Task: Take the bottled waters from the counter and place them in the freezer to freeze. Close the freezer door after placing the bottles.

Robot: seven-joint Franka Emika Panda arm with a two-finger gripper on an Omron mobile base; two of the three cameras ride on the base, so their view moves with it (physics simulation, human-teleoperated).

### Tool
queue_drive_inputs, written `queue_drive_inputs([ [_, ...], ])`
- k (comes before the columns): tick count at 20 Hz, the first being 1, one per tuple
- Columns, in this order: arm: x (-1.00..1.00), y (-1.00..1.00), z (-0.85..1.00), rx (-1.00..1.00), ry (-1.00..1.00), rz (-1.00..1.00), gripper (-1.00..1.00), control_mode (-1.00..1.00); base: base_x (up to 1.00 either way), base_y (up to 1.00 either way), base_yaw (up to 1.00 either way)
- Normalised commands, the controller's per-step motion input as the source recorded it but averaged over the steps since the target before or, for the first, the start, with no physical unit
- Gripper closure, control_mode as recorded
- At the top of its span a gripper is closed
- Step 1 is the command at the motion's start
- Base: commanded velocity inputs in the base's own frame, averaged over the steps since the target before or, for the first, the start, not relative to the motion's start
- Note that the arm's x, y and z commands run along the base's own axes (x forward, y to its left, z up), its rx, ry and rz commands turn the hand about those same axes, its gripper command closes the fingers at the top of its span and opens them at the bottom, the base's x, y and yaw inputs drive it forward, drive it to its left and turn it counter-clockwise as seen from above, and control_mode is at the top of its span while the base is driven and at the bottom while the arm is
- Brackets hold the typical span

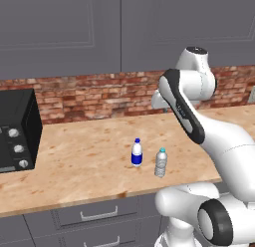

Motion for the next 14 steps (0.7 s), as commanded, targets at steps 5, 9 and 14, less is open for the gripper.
queue_drive_inputs([
  [5,0.0,-0.07,-0.02,-0.04,0.01,0.0,-1.0,-1.0,0.0,0.0,0.0],
  [9,0.02,0.02,0.0,0.0,0.0,0.0,-1.0,-1.0,0.0,0.0,0.0],
  [14,0.04,0.27,-0.07,0.0,0.0,0.06,-1.0,-1.0,0.0,0.0,0.0],
])
